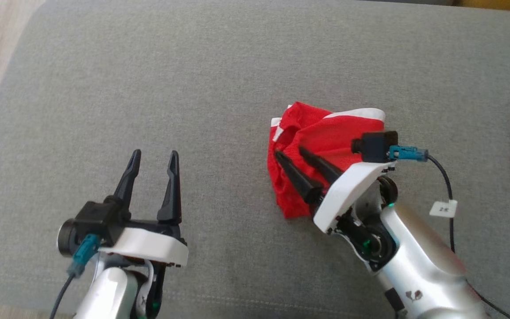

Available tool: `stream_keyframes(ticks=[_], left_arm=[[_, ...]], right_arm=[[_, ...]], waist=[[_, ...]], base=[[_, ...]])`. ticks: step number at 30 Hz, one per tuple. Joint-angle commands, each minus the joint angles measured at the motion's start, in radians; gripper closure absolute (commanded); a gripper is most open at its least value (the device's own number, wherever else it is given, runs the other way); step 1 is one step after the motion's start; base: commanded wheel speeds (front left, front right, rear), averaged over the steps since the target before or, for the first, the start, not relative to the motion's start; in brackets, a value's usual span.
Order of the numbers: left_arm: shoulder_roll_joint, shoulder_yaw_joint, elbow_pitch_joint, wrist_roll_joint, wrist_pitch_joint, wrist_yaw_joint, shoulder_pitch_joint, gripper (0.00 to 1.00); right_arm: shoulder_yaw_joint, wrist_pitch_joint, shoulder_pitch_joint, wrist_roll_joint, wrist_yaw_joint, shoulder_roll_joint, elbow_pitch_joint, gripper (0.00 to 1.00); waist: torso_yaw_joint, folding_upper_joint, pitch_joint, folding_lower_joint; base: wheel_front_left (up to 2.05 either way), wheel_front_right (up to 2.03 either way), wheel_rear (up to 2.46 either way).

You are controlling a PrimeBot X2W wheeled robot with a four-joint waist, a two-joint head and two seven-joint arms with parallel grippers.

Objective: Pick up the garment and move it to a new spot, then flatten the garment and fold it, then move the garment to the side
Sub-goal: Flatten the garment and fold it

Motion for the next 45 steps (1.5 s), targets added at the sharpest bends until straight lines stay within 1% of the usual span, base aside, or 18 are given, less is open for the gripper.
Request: stream_keyframes(ticks=[1, 3, 6, 9, 12, 15, 16, 20, 23, 29, 34, 45], left_arm=[[0.004, 0.043, -0.028, 0.008, -0.012, -0.005, -0.034, 0.00], [0.004, 0.046, -0.026, 0.012, -0.012, -0.006, -0.031, 0.00], [0.006, 0.052, -0.026, 0.017, -0.012, -0.007, -0.026, 0.00], [0.011, 0.060, -0.025, 0.020, -0.012, -0.006, -0.019, 0.00], [0.017, 0.065, -0.025, 0.022, -0.012, -0.004, -0.015, 0.00], [0.026, 0.074, -0.022, 0.020, -0.012, -0.004, -0.012, 0.00], [0.026, 0.074, -0.022, 0.020, -0.012, -0.004, -0.012, 0.00], [0.038, 0.082, -0.015, 0.017, -0.012, -0.003, -0.007, 0.00], [0.046, 0.087, -0.010, 0.014, -0.009, 0.001, 0.001, 0.00], [0.064, 0.094, -0.006, 0.008, 0.004, 0.007, 0.023, 0.00], [0.077, 0.095, -0.006, 0.004, 0.014, 0.011, 0.050, 0.00], [0.097, 0.089, -0.014, -0.013, 0.039, 0.022, 0.148, 0.00]], right_arm=[[0.030, -0.049, -0.032, -0.009, -0.001, 0.007, -0.060, 0.00], [0.039, -0.110, -0.029, -0.028, -0.001, -0.016, -0.094, 0.00], [0.008, -0.213, -0.013, -0.087, -0.001, -0.056, -0.143, 0.00], [-0.068, -0.290, 0.024, -0.160, -0.001, -0.086, -0.188, 0.00], [-0.167, -0.326, 0.079, -0.239, -0.001, -0.098, -0.235, 0.00], [-0.270, -0.331, 0.146, -0.328, -0.001, -0.100, -0.294, 0.00], [-0.270, -0.331, 0.146, -0.328, -0.001, -0.100, -0.294, 0.00], [-0.388, -0.307, 0.244, -0.421, -0.001, -0.083, -0.371, 0.00], [-0.436, -0.281, 0.301, -0.469, -0.001, -0.067, -0.421, 0.00], [-0.466, -0.253, 0.351, -0.515, -0.001, -0.040, -0.485, 0.00], [-0.482, -0.252, 0.385, -0.580, -0.001, -0.033, -0.518, 0.00], [-0.496, -0.222, 0.503, -0.612, -0.001, -0.013, -0.541, 0.00]], waist=[[-0.009, 0.0000, -0.005, 0.0000], [-0.019, 0.0000, -0.012, 0.0000], [-0.036, 0.0000, -0.021, 0.0000], [-0.054, 0.0000, -0.030, 0.0000], [-0.072, 0.0000, -0.034, 0.0000], [-0.087, 0.0000, -0.036, 0.0000], [-0.087, 0.0000, -0.036, 0.0000], [-0.104, 0.0000, -0.045, 0.0000], [-0.115, 0.0000, -0.055, 0.0000], [-0.136, 0.0000, -0.078, 0.0000], [-0.143, 0.0000, -0.114, 0.0000], [-0.137, 0.0000, -0.220, 0.0000]], base=[[0.00, 0.00, 0.00], [0.00, 0.00, 0.00], [0.00, 0.00, 0.00], [0.00, 0.00, 0.00], [0.00, 0.00, 0.00], [0.00, 0.00, 0.00], [0.00, 0.00, 0.00], [0.00, 0.00, 0.00], [0.00, 0.00, 0.00], [0.00, 0.00, 0.00], [0.00, 0.00, 0.00], [0.00, 0.00, 0.00]])
